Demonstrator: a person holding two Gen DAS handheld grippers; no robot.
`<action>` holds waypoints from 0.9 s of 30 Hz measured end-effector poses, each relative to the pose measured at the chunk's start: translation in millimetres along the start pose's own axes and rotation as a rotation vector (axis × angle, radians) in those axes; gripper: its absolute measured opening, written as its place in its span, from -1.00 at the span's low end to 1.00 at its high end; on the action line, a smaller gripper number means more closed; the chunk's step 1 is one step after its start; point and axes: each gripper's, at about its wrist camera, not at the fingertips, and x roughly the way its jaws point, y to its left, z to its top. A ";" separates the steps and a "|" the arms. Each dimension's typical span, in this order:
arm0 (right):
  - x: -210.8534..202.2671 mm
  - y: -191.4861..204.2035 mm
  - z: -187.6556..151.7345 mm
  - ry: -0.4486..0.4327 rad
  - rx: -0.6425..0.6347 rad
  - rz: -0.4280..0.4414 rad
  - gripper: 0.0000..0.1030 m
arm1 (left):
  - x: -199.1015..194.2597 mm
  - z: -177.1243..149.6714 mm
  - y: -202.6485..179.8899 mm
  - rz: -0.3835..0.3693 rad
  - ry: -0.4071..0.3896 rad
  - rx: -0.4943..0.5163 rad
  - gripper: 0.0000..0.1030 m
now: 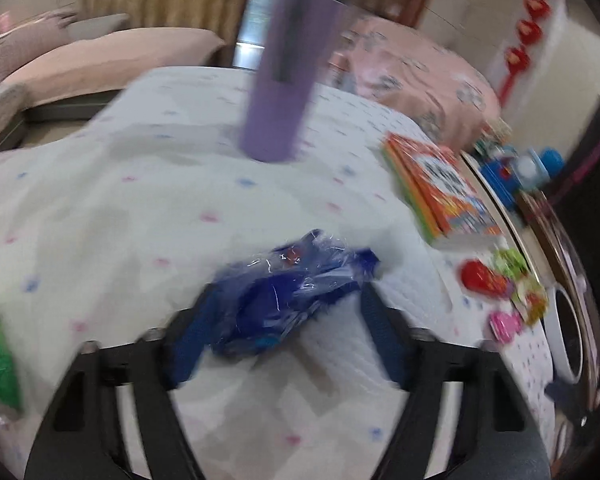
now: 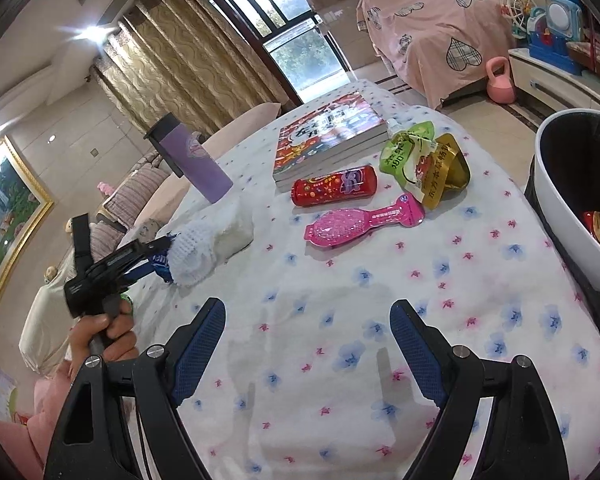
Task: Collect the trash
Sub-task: 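Grasp the blue plastic bag with the left tool while the right tool grasps the white mesh sponge, then carry the blue bag and mesh sponge over the bin and release both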
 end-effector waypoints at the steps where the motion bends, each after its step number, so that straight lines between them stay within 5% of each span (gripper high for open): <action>1: 0.3 -1.1 0.6 0.001 0.002 0.000 0.68 | 2.0 -3.3 -9.7 -0.022 0.015 0.030 -0.34; 6: -2.4 -6.1 3.2 -0.006 0.011 -0.003 0.68 | -0.7 -31.8 -67.0 -0.160 0.074 0.152 -0.55; 12: -4.0 -7.4 5.0 -0.005 0.012 0.000 0.64 | -17.6 -70.9 -111.4 -0.303 0.144 0.169 -0.64; 20: 10.1 -12.3 4.4 0.024 0.031 0.026 0.57 | -32.9 -91.3 -125.2 -0.351 0.192 0.162 -0.64; 23: 22.6 -10.1 9.2 0.041 0.043 0.058 0.23 | -31.5 -92.7 -126.8 -0.353 0.199 0.155 -0.64; 27: 34.1 0.7 14.0 0.069 0.023 0.101 -0.86 | -33.1 -92.5 -129.7 -0.338 0.190 0.166 -0.64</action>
